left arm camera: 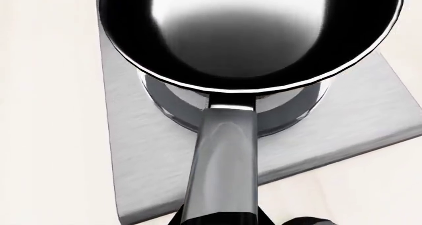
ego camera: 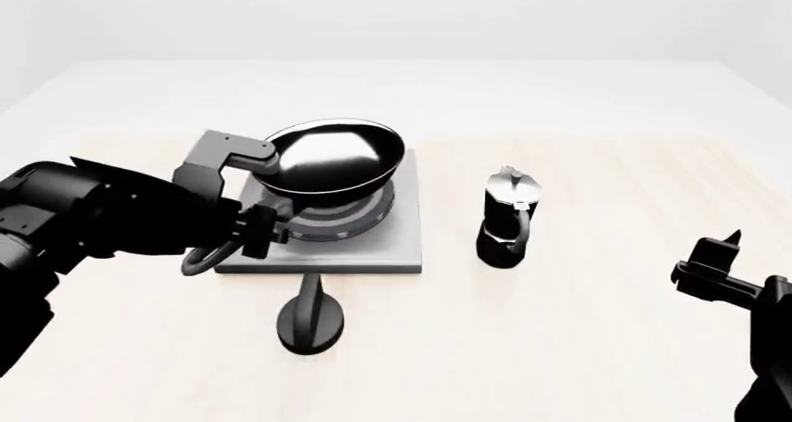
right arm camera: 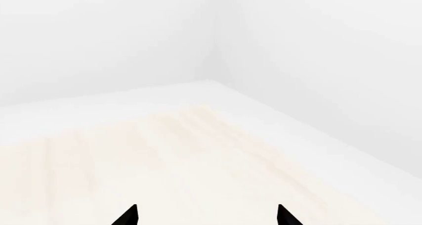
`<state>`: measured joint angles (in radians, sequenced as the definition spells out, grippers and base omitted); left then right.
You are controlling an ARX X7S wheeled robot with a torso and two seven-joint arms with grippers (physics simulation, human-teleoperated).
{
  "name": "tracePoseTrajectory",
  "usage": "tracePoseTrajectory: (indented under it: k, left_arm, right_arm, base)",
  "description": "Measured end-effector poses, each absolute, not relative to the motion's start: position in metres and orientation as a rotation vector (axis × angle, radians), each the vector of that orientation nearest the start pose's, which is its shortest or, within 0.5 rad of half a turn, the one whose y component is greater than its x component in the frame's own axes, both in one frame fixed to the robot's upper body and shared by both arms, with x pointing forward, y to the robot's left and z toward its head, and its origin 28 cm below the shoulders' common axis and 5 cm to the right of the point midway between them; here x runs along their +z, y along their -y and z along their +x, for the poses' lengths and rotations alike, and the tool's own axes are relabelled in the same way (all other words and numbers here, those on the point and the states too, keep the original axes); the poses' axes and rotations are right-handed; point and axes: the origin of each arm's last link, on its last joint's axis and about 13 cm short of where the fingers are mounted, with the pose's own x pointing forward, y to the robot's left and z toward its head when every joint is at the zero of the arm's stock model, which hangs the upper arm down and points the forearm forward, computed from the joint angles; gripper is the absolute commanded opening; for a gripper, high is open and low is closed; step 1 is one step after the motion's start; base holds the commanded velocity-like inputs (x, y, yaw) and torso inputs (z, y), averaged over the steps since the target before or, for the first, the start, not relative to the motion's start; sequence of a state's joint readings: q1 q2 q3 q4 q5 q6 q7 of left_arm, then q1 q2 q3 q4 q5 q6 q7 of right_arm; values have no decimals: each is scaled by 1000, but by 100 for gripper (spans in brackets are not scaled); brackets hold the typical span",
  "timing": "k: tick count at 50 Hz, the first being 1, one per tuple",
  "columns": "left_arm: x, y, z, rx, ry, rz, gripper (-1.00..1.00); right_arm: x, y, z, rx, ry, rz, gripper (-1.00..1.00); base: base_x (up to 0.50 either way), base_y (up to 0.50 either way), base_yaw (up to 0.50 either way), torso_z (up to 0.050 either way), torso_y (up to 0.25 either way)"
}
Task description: Turn on the stove and put the frying pan on it.
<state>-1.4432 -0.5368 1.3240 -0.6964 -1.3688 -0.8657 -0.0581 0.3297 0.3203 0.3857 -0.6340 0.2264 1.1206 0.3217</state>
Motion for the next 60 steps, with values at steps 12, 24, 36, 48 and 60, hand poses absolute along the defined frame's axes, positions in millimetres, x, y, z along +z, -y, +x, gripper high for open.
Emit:
tracePoseTrajectory:
  k: [12, 24, 36, 48, 60]
  left_arm:
    - [187, -284, 368, -220, -810, 124, -100]
    - [174, -283, 367, -220, -831, 120, -100]
    - [169, -286, 364, -228, -855, 149, 100]
    - [175, -288, 362, -243, -850, 153, 100]
    - [235, -284, 351, -369, -714, 142, 100]
  right_arm:
    - [163, 209, 215, -596, -78, -45, 100]
    - [163, 208, 215, -594, -78, -45, 100]
    - [164, 208, 215, -592, -75, -45, 100]
    - [165, 208, 215, -591, -73, -45, 100]
    - [167, 208, 215, -594, -72, -51, 100]
  base:
    - [0, 0, 0, 0, 1]
    - [1, 0, 0, 0, 0]
    - [0, 0, 0, 0, 0]
    - [0, 0, 0, 0, 0]
    - [0, 0, 0, 0, 0]
